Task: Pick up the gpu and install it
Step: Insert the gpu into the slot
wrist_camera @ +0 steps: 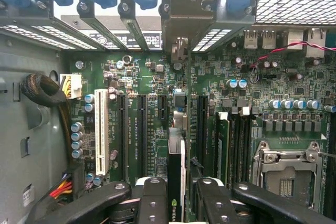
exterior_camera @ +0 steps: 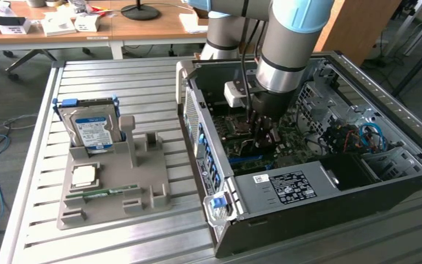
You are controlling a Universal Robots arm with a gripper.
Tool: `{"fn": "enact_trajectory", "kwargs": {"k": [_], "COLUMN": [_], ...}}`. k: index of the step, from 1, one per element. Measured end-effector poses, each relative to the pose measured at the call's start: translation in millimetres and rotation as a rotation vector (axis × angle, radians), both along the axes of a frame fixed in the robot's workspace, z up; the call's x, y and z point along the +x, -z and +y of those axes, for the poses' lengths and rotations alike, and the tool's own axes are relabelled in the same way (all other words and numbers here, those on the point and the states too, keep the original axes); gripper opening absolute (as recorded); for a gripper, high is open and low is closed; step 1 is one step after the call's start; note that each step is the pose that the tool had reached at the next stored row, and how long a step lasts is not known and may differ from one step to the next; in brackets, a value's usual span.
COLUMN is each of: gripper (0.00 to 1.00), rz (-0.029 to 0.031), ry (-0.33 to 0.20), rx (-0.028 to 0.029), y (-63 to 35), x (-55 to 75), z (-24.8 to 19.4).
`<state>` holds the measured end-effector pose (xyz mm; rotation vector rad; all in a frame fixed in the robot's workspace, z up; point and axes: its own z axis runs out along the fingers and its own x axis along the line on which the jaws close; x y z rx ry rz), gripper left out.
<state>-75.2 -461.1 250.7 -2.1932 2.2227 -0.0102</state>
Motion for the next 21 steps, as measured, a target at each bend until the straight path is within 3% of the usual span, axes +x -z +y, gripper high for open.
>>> {"fn": "enact_trajectory", "kwargs": {"k": [21], "gripper": [0.26], "rz": [0.0001], "ry": [0.011], "rx": [-0.0001], "y": [-1.0], "x": [-1.0], "z": [0.0]}}
